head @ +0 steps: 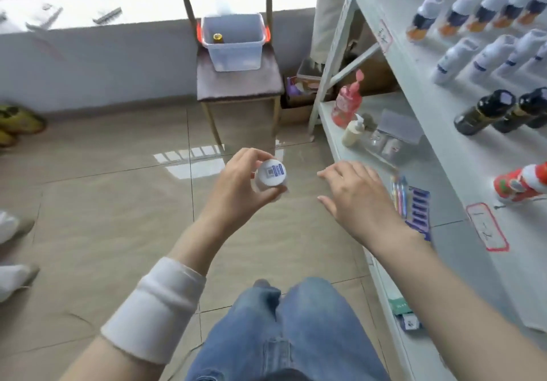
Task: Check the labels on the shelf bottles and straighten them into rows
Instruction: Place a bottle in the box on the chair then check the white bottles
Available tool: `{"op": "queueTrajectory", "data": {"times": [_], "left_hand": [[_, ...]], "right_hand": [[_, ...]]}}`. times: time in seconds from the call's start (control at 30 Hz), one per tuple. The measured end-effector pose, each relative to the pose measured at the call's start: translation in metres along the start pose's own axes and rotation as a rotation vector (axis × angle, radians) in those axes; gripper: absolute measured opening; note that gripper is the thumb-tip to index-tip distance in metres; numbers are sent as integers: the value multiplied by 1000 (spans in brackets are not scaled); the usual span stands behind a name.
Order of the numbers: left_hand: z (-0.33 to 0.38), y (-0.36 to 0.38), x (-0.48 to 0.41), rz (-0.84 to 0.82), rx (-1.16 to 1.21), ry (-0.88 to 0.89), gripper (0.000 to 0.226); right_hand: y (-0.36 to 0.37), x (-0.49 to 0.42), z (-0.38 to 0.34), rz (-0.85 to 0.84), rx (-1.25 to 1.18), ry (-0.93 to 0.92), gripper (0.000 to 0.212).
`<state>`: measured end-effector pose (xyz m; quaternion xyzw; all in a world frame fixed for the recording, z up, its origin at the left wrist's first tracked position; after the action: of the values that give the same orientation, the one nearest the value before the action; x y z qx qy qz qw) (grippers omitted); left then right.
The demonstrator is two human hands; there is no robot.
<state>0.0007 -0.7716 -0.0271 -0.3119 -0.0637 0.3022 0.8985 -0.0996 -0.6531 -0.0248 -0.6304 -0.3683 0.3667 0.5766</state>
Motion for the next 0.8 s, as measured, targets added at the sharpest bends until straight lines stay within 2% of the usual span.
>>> {"op": "queueTrajectory", "data": {"times": [0.2, 0.33, 0.5, 0.8], "left_hand": [[-72, -7, -73, -2, 13, -130, 40], [-100, -7, -155, -6, 0, -149, 39], [-119, -21, -266, 9, -17, -200, 39], [-166, -77, -438, 159, -25, -225, 38]], "right_hand": [[47, -100, -4, -85, 75, -79, 36], [66, -180, 20, -83, 90, -110, 34], [75, -288, 57, -105, 62, -132, 43], [80, -497, 72, -73, 92, -226, 40]]}}
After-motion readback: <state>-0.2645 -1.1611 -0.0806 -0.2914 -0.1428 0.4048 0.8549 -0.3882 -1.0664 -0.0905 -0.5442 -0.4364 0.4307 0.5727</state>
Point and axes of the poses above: each hand's wrist, its own x-axis away from the middle knuckle, its own y-axis out of the palm, z = x × y, the point moved 10 cm from there along -x, towards the middle knuckle, and after that the axes turned 2 degrees about x, right-handed, at the moved point
